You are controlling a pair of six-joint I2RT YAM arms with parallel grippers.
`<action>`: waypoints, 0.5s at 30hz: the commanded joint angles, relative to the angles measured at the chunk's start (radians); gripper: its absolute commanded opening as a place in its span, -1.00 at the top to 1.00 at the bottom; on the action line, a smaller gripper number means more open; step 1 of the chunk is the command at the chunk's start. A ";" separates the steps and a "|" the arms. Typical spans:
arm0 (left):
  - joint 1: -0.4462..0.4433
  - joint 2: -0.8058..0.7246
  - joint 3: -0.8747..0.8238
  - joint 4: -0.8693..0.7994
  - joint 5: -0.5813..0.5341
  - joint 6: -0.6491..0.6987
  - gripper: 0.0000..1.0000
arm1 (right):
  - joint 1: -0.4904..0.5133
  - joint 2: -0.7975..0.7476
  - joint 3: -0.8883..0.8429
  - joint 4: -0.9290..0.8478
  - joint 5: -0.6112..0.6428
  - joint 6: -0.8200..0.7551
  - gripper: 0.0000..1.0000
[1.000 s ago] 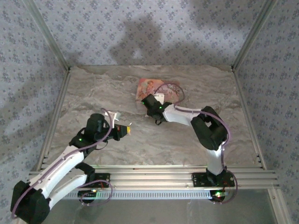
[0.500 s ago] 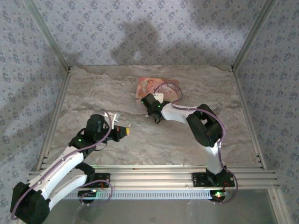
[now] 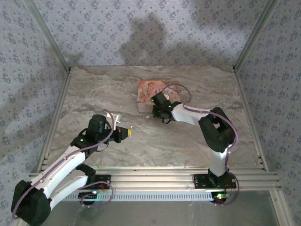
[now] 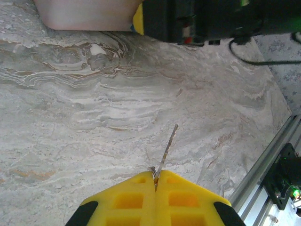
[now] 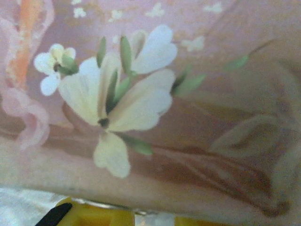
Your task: Unlock the padlock with the key
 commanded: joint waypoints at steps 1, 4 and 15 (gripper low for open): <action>0.004 0.036 0.026 0.090 0.044 0.016 1.00 | -0.037 -0.114 -0.030 0.038 -0.256 0.005 1.00; 0.004 0.066 0.012 0.162 0.053 0.001 1.00 | -0.071 -0.151 -0.029 0.035 -0.393 0.053 1.00; 0.004 0.168 0.015 0.345 0.101 0.013 1.00 | -0.128 -0.163 0.078 0.032 -0.775 0.165 1.00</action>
